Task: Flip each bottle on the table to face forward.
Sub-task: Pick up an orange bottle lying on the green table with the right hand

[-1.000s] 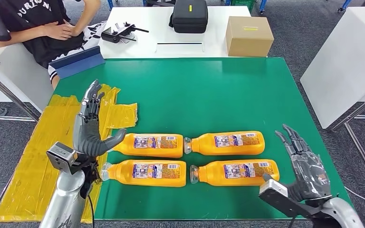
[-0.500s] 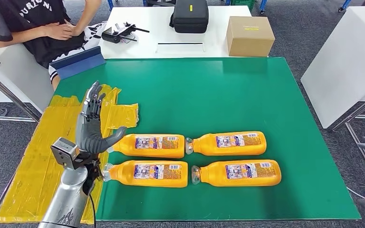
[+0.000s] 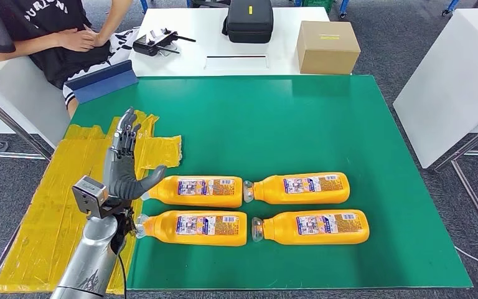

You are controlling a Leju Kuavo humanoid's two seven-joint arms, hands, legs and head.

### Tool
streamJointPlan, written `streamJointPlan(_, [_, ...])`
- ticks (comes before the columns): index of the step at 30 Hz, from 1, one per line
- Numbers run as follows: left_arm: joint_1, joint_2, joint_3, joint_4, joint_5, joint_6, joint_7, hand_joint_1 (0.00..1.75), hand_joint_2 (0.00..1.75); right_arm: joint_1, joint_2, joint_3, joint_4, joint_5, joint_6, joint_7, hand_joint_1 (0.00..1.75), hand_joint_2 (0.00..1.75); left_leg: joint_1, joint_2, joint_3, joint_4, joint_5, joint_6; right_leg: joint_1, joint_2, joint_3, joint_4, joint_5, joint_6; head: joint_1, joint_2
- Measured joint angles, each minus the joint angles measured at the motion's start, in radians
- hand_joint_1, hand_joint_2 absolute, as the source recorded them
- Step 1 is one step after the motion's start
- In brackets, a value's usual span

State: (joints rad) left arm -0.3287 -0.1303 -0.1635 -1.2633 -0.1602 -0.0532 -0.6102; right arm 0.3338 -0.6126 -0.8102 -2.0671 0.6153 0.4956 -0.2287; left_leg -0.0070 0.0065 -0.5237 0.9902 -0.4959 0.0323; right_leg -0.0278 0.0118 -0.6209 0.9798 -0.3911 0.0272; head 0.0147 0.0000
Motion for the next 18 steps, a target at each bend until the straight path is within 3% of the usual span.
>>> streamJointPlan(3, [0.002,-0.001,-0.003,-0.014,-0.001,0.001,0.000,0.00,0.00,-0.031,0.012,0.207,0.101,0.078,-0.185,-0.007,0.00,1.75,-0.001,0.001,0.002,0.000,0.000,0.000,0.002,0.001,0.000,0.000,0.000,0.000,0.000,0.000])
streamJointPlan(6, [0.007,-0.001,-0.004,-0.024,-0.004,0.002,0.000,0.00,0.00,-0.044,0.015,0.366,0.165,0.083,-0.252,0.012,0.00,1.75,-0.003,-0.002,0.003,0.000,0.000,0.002,0.002,-0.001,0.000,0.000,-0.001,0.002,0.000,0.000])
streamJointPlan(12, [0.015,-0.001,-0.004,-0.028,-0.007,0.003,0.000,0.00,0.00,-0.066,0.014,0.478,0.210,0.100,-0.282,0.009,0.00,1.75,-0.002,-0.005,0.000,0.000,0.001,0.003,0.002,-0.004,0.002,0.000,-0.002,0.003,0.000,0.000])
streamJointPlan(18, [0.016,-0.003,-0.005,-0.036,-0.020,0.004,0.001,0.00,0.00,-0.166,0.079,0.666,0.322,0.283,-0.436,0.026,0.00,1.75,-0.003,-0.001,0.003,0.000,0.001,0.003,0.003,-0.001,0.002,0.000,-0.002,0.003,0.000,0.000])
